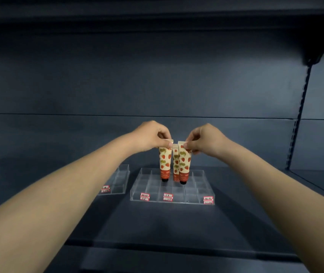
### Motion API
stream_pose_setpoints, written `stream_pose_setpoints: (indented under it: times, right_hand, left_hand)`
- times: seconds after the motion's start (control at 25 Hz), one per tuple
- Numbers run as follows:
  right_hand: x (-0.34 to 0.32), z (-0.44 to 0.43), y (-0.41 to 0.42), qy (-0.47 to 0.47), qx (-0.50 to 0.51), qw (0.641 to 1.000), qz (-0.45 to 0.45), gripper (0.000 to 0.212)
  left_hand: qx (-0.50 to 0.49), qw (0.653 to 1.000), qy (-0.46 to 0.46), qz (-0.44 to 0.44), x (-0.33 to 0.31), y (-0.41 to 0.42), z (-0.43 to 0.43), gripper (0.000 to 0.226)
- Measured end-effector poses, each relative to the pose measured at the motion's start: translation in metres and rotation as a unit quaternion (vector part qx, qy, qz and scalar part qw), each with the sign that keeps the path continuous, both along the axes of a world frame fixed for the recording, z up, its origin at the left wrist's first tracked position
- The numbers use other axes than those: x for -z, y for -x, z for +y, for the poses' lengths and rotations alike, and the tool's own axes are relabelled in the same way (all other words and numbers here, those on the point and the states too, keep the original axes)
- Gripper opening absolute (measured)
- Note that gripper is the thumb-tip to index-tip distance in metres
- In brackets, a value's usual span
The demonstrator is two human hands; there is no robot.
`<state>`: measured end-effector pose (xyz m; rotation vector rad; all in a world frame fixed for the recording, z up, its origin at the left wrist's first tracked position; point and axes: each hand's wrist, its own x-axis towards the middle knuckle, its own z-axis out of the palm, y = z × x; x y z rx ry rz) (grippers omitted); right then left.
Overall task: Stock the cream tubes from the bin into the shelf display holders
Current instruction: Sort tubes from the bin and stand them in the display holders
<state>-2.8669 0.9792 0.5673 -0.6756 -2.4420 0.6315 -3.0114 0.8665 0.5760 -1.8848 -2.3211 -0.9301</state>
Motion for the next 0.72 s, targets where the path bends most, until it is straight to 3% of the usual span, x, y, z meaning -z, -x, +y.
stream_pose_setpoints:
  times: [0.4, 0.72]
  right_hand:
    - [0.004, 0.009, 0.009, 0.026, 0.012, 1.0, -0.009, 0.01]
    - [0.008, 0.012, 0.014, 0.037, -0.003, 0.999, 0.009, 0.007]
  left_hand:
    - [0.014, 0.999, -0.002, -0.03, 0.036, 0.017, 0.019, 0.017]
    - [0.018, 1.0, 0.012, 0.011, 0.034, 0.018, 0.02, 0.018]
